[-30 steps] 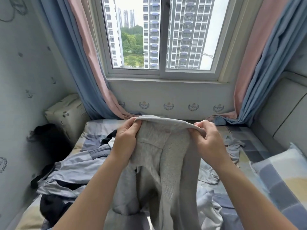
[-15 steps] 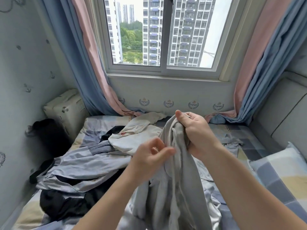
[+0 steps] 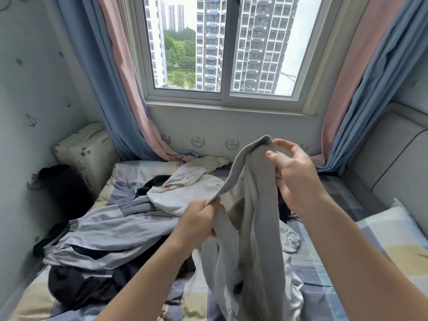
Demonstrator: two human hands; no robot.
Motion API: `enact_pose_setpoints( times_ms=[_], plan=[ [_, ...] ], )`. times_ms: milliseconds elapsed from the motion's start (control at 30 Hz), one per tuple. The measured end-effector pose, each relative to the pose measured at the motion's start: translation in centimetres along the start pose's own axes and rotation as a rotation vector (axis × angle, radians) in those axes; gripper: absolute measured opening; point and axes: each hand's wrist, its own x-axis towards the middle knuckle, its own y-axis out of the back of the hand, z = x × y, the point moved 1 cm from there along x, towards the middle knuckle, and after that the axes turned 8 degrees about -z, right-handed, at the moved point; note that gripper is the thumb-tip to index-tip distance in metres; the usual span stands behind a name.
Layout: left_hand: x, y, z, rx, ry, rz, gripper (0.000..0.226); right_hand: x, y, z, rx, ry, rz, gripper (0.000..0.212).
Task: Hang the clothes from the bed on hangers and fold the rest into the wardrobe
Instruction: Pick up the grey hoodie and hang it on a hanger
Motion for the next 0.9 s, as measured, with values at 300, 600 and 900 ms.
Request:
enact_pose_setpoints(
  times_ms=[300, 600, 900],
  plan=[
    [0.2, 0.8, 5.8, -0.44, -0.03, 0.122, 0.029, -5.0, 0.4, 3.8, -0.285, 0.142, -0.136, 0.007],
    [-0.9, -0.1, 8.0, -0.521, -0.135, 0.089, 0.025, -6.9, -0.9, 13.9, -0.635, -0.045, -0.192, 0.022],
    [-0.8, 2.3, 6.2, -0.634, -0.129, 0.187, 0.025, -5.3, 3.5, 17.0, -0.282, -0.221, -0.136, 0.011]
  ],
)
